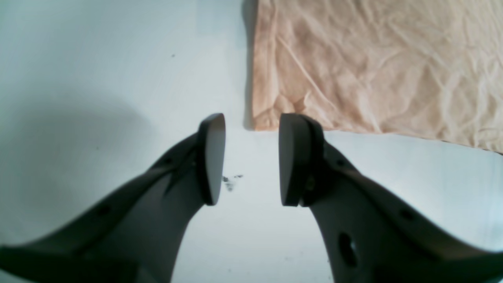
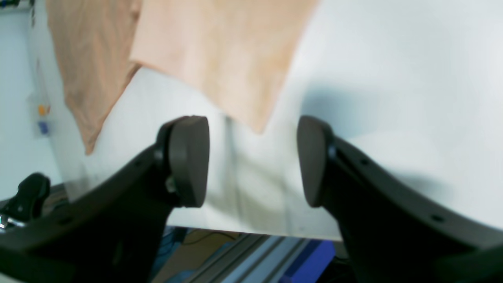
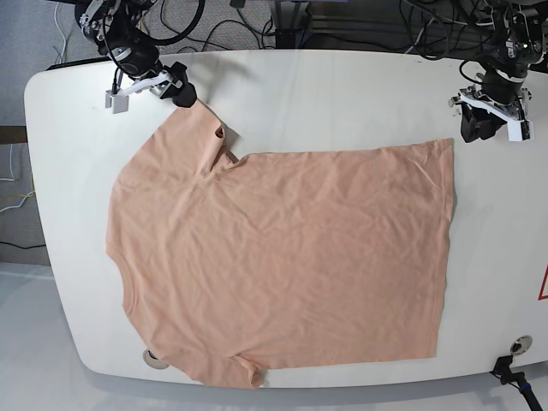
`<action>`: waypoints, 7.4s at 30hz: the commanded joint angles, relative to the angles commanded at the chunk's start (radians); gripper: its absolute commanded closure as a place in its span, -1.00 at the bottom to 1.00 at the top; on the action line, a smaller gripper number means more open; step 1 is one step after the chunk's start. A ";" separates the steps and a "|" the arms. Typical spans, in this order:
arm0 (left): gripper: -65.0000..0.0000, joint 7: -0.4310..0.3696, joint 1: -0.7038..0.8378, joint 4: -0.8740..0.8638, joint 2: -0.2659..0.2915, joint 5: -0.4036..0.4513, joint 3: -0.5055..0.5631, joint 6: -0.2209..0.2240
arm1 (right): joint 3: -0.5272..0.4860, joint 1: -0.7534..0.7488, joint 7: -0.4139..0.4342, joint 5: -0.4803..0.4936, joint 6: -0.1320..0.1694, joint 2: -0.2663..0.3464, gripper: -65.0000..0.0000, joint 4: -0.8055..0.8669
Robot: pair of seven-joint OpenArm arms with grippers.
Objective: Fold the T-shirt properly
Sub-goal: 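Close the right gripper on the shirt shoulder fabric, then lower the left gripper and pinch the shirt's shoulder corner, then pull both held shoulder corners up and toward the robot, then drag the shirt with both grippers, spreading the shoulder edge taut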
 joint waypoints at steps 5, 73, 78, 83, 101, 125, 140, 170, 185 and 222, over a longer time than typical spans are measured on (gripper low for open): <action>0.34 0.000 0.000 0.000 0.000 -0.002 0.000 0.000 | -0.003 0.029 0.000 -0.002 -0.041 0.000 -0.08 0.000; 0.34 0.000 -0.002 0.000 -0.029 -0.005 0.000 0.000 | -0.097 0.118 0.034 0.017 -0.203 0.000 0.08 -0.075; 0.34 0.000 -0.020 0.000 -0.029 -0.005 -0.002 0.000 | -0.097 0.118 0.034 0.017 -0.203 0.000 0.95 -0.048; 0.34 0.003 -0.049 0.000 -0.028 -0.068 -0.043 0.000 | -0.097 0.120 0.034 0.017 -0.203 0.000 1.00 -0.048; -0.23 0.183 -0.178 -0.272 -0.029 -0.302 -0.069 -0.118 | -0.100 0.120 0.034 0.017 -0.203 0.000 1.00 -0.049; -0.24 0.183 -0.261 -0.414 0.014 -0.304 0.106 -0.117 | -0.100 0.118 0.034 0.017 -0.203 0.000 1.00 -0.051; -0.23 0.183 -0.318 -0.445 0.014 -0.301 0.106 -0.115 | -0.100 0.117 0.034 0.017 -0.201 0.000 1.00 -0.051; 1.00 0.183 -0.269 -0.428 0.008 -0.308 0.101 -0.120 | -0.100 0.083 0.032 0.020 -0.199 0.000 1.00 -0.048; 1.00 0.183 -0.025 -0.161 0.006 -0.308 0.101 -0.120 | -0.101 -0.124 0.032 0.129 -0.199 0.000 1.00 0.094; 1.00 0.183 -0.117 -0.046 -0.018 -0.304 0.066 -0.120 | -0.101 -0.084 0.009 0.376 -0.201 0.057 1.00 0.147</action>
